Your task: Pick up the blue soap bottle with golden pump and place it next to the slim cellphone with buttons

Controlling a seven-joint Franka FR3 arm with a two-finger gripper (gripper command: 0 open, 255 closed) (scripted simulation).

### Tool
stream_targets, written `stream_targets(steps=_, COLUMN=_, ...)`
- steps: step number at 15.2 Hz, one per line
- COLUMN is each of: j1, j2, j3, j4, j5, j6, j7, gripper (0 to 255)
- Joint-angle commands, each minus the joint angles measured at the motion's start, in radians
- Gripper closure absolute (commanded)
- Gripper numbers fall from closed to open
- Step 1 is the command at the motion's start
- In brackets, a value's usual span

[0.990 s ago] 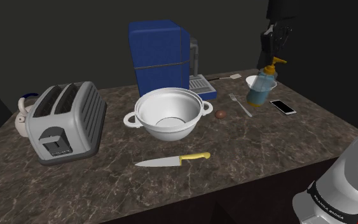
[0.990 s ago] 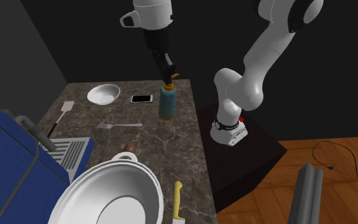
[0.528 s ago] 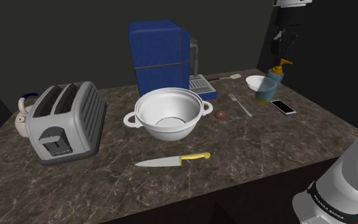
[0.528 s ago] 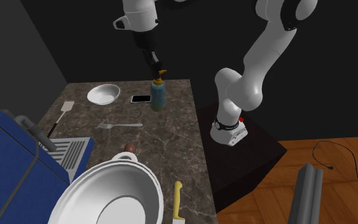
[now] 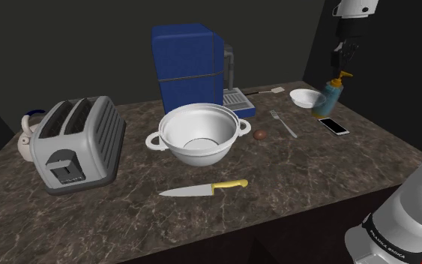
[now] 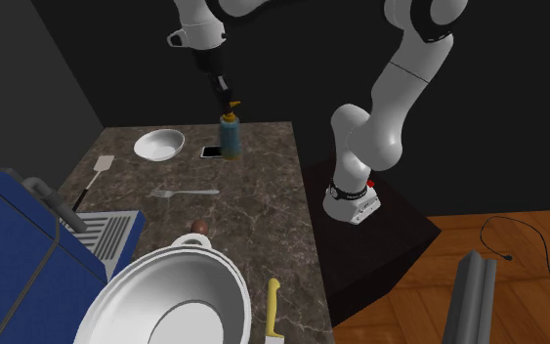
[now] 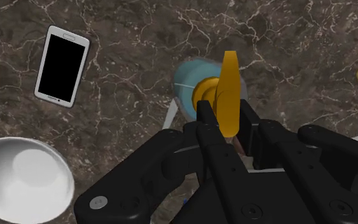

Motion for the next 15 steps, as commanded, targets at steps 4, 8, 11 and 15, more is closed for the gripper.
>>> stream_targets(steps=4, j1=-0.027, j2=0.105, j3=-0.099, j4=0.061, j5=-0.017, j6=0.055, j7=-0.125, gripper=255)
stream_targets(steps=8, j1=-0.047, j2=0.211, j3=-0.175, j4=0.126, j5=-0.005, j6=0.099, j7=-0.227, gripper=255)
stream_targets(steps=11, j1=-0.065, j2=0.303, j3=-0.230, j4=0.188, j5=0.022, j6=0.128, j7=-0.309, gripper=255)
stream_targets(steps=15, j1=-0.100, j2=0.443, j3=-0.292, j4=0.289, j5=0.084, j6=0.156, j7=-0.425, gripper=255)
